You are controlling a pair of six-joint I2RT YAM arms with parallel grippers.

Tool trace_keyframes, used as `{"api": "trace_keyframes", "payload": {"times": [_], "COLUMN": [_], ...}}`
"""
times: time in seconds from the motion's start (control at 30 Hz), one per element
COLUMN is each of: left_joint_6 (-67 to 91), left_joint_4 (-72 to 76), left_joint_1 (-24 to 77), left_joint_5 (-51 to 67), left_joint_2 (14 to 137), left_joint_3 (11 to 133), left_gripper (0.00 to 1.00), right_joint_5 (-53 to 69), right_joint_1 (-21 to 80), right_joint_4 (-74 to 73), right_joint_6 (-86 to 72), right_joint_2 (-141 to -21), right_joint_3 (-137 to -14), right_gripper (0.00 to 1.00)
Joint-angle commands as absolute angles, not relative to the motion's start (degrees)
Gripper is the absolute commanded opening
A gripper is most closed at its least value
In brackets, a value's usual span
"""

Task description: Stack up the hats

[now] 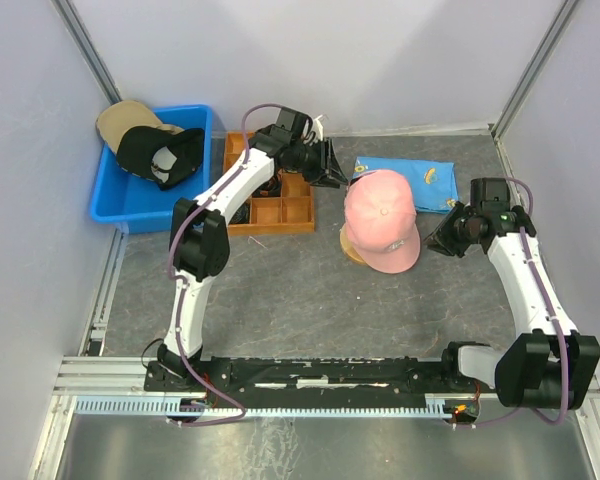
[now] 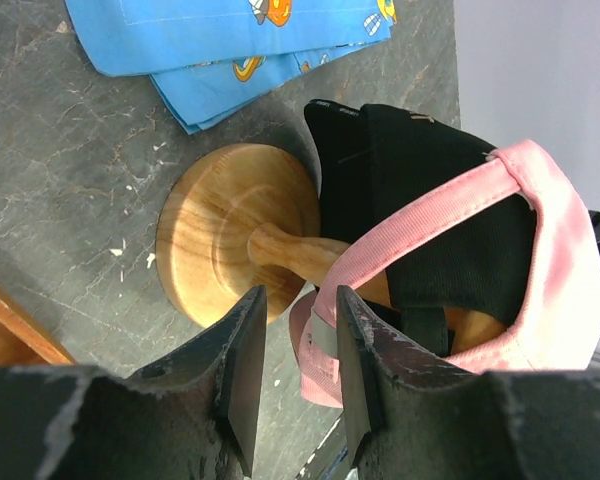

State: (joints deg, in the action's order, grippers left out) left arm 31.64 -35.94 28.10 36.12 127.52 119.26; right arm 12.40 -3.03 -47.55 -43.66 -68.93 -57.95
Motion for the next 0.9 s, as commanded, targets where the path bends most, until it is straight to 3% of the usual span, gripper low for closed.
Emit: {"api": "trace_keyframes", "payload": {"times": [0.0,0.87], "left_joint_6": [30.8,31.8], "left_joint_4": [-35.4,-35.0], "left_joint_1": [29.2,29.5], "left_joint_5": [35.3,35.3], "left_joint_2": [129.4,128.4], "left_joint_3": [124.0,124.5], "left_gripper": [0.41,0.42], "right_joint_5": [12.9,14.3], "right_joint_1": [-3.4,-4.6], "right_joint_4": [-48.1,-48.9], "right_joint_6": [-42.5,-41.4], "right_joint_2": [-66.8,-65.6], "right_joint_3": [-59.1,-57.8], "right_gripper": [0.28,0.29]}}
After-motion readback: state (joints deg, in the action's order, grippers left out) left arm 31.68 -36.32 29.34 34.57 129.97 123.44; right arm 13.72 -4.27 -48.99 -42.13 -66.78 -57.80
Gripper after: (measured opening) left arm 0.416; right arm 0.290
